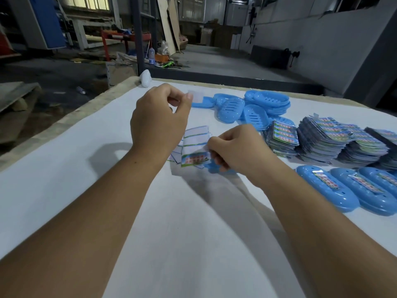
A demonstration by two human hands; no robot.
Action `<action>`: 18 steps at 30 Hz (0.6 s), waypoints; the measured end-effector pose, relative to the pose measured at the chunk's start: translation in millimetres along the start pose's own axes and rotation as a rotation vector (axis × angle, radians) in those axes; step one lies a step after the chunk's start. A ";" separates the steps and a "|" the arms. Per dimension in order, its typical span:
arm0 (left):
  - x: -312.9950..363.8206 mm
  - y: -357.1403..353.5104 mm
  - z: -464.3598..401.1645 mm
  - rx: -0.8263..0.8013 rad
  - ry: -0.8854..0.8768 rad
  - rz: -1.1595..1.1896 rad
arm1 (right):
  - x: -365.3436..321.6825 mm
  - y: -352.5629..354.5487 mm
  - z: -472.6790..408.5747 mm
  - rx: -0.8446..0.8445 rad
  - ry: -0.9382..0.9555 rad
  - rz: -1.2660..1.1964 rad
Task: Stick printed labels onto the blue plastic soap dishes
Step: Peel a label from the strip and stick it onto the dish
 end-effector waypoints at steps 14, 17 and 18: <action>53.0 -10.0 19.5 -0.161 -0.648 -0.228 | 37.7 51.4 -7.2 0.030 -0.247 -0.344; 58.1 -10.0 22.8 -0.171 -0.696 -0.208 | 39.2 40.6 -3.9 -0.164 -0.270 -0.254; 59.1 -9.9 23.2 -0.178 -0.705 -0.202 | 38.2 38.1 -3.0 -0.199 -0.267 -0.228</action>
Point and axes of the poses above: each hand's wrist, its own z-axis away from the middle knuckle, its own y-axis out of the back of the hand, x = y × z, the point moved 8 cm from there along -z, towards the middle knuckle, and after that the axes turned 9 degrees about z, right-handed, at the moved point
